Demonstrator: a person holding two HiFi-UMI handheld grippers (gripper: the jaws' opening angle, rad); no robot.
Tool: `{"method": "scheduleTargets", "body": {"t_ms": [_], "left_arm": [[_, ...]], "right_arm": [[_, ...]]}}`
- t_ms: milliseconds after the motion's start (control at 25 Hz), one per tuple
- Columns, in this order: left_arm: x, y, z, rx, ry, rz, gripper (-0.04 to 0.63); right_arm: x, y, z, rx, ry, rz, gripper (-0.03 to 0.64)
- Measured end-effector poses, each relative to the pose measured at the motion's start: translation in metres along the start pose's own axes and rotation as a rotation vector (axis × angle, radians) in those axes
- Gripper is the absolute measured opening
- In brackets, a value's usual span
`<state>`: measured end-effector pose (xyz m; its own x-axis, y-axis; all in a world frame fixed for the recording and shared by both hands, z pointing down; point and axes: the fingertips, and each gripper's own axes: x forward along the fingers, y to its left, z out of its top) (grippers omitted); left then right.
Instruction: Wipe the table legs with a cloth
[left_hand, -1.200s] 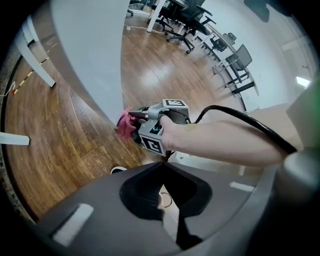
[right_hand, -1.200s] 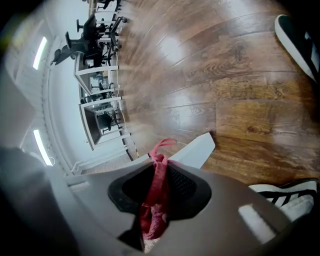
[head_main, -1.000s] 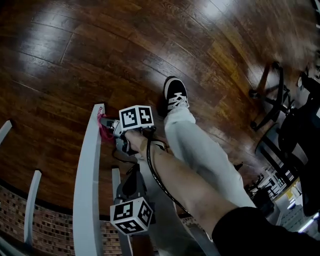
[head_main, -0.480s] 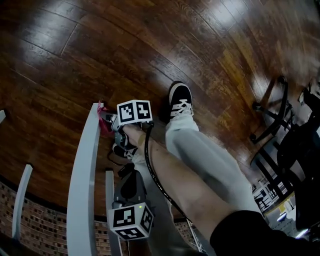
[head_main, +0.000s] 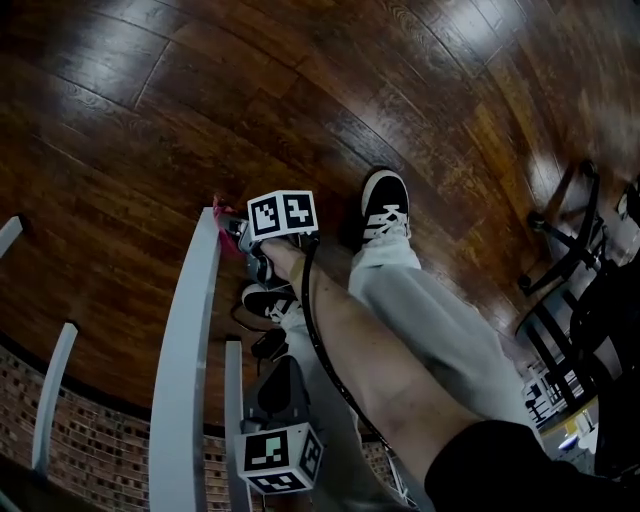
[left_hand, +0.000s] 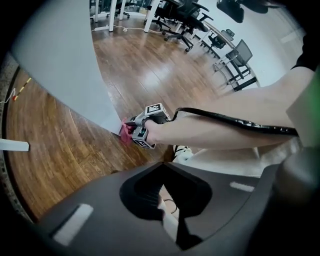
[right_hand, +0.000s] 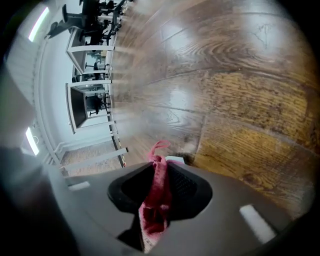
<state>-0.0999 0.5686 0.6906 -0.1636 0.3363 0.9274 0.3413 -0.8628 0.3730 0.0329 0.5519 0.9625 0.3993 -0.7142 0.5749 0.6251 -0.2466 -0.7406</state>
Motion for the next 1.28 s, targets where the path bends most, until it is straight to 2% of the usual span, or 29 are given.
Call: {"method": "scheduleTargets", "body": {"t_ms": [160,280,400,520,600,800,880,1040,1160,1280], "left_arm": [[0.004,0.000,0.010,0.004,-0.018,0.004,0.002],[0.001,0.000,0.014,-0.011,-0.044,0.009,0.002],[0.001,-0.001,0.014,-0.030,-0.056,0.008,0.002],[0.003,0.000,0.010,-0.049,-0.055,0.007,0.002],[0.006,0.001,0.008,-0.063,-0.055,0.007,0.002],[0.008,0.005,0.011,-0.077,-0.060,0.005,0.002],[0.009,0.008,0.014,-0.077,-0.063,0.002,0.002],[0.008,0.013,0.015,-0.077,-0.055,-0.003,0.002],[0.008,0.015,0.012,-0.074,-0.044,-0.003,0.002],[0.007,0.013,0.010,-0.065,-0.032,-0.010,0.002]], "right_arm": [[0.007,-0.005,0.009,-0.086,0.028,-0.051,0.075],[0.008,-0.001,0.016,-0.141,0.048,-0.051,0.067],[0.008,0.012,0.032,-0.154,0.036,-0.006,0.063],[0.013,0.033,0.044,-0.126,0.022,0.085,0.060],[0.021,0.043,0.045,-0.145,0.046,0.105,0.060],[0.041,0.029,0.029,-0.376,0.180,-0.088,0.072],[0.047,0.025,0.024,-0.429,0.230,-0.125,0.100],[0.049,0.019,0.020,-0.394,0.288,-0.139,0.118],[0.048,0.019,0.021,-0.380,0.263,-0.152,0.070],[0.047,0.019,0.022,-0.350,0.246,-0.138,0.069]]}}
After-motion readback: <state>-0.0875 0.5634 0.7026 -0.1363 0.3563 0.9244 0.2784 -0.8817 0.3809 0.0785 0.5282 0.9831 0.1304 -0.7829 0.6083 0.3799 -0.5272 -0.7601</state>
